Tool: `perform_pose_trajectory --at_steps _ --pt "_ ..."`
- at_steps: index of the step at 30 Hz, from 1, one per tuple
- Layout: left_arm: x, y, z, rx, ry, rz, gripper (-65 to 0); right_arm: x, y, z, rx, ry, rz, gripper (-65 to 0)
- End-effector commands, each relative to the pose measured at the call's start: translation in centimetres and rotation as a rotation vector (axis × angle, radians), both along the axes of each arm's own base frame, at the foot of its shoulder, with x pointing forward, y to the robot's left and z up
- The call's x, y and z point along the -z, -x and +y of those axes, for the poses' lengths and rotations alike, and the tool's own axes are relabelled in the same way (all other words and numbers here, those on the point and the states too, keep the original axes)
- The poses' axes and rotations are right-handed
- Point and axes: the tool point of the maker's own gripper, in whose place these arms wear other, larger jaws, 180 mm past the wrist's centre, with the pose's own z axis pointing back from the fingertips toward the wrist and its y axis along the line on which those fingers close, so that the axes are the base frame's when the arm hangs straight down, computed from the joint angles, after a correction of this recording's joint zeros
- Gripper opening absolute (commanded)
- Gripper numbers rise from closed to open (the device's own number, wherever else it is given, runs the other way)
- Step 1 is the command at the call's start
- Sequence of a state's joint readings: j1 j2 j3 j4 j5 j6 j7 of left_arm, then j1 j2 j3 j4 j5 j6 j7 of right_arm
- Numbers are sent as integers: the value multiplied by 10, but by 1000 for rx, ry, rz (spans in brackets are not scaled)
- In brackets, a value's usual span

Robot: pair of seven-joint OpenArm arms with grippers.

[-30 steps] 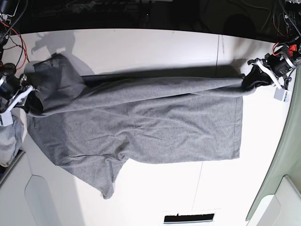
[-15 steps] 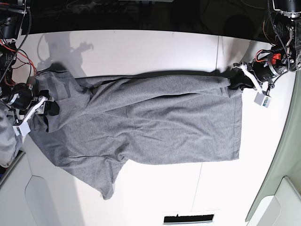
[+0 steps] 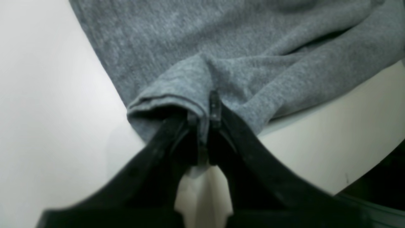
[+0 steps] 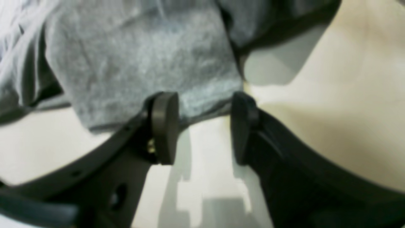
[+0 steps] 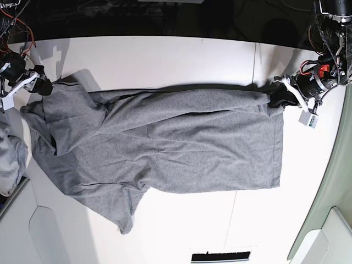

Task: Layout the t-shirt on the table in an organized manner, then fold the t-shirt properly
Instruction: 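Grasp the shirt's side edge with both grippers and fold it inward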

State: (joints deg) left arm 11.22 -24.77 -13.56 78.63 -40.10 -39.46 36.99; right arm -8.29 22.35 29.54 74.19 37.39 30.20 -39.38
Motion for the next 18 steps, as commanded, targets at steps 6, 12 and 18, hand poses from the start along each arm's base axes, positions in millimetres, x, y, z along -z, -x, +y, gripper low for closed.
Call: perform_pose_trajectory --at_steps 6,12,18 --pt "-13 -11 2 -2 11 -53 -650 -8 -12 -13 32 29 -38 -376" --pt "-13 -11 2 -2 12 -53 -650 16 -19 1 63 -34 3 -376" --pt "-13 -10 2 1 9 -46 -650 35 -18 24 62 -109 41 -380"
